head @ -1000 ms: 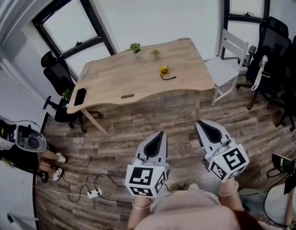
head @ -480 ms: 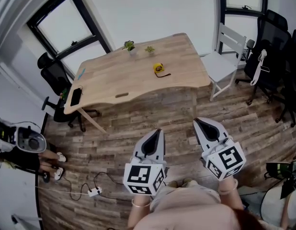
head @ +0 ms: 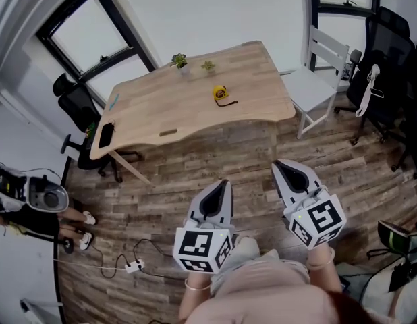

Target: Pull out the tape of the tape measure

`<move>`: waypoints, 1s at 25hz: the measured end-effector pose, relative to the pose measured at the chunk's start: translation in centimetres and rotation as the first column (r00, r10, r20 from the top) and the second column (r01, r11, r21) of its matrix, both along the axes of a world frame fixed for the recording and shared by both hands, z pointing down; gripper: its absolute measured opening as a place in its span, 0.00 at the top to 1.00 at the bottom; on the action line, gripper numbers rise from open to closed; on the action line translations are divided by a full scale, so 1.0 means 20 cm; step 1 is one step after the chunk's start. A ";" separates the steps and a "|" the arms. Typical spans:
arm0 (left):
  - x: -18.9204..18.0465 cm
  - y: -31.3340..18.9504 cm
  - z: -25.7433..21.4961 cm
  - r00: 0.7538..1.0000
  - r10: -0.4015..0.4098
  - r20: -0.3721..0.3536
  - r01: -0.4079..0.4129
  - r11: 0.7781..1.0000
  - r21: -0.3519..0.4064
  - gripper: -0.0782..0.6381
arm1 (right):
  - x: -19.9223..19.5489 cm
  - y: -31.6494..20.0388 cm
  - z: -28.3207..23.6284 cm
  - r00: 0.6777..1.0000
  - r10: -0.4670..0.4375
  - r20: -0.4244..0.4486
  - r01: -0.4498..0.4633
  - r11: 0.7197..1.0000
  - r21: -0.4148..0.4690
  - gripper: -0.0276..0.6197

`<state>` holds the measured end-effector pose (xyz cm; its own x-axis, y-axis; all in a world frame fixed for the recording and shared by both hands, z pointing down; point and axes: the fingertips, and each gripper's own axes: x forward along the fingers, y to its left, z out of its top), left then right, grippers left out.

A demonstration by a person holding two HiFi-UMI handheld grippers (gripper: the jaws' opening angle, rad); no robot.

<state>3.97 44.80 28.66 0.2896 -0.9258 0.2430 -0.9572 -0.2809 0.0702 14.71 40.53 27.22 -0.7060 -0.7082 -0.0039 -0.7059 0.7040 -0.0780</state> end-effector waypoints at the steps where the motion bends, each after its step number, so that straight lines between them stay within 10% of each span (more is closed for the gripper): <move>1: 0.01 -0.01 0.00 1.000 0.004 -0.001 -0.004 1.000 -0.002 0.89 | 0.00 -0.01 0.00 1.000 -0.002 -0.009 0.002 1.000 0.005 0.96; 13: -0.06 -0.32 0.06 0.999 0.040 -0.016 -0.041 0.999 -0.019 0.89 | -0.13 -0.28 0.08 0.995 -0.024 -0.094 0.025 1.000 0.017 0.96; 25: -0.32 -0.84 0.10 0.998 0.046 -0.037 -0.047 0.999 -0.027 0.89 | -0.25 -0.79 0.04 0.998 0.063 -0.002 -0.063 0.998 -0.012 0.96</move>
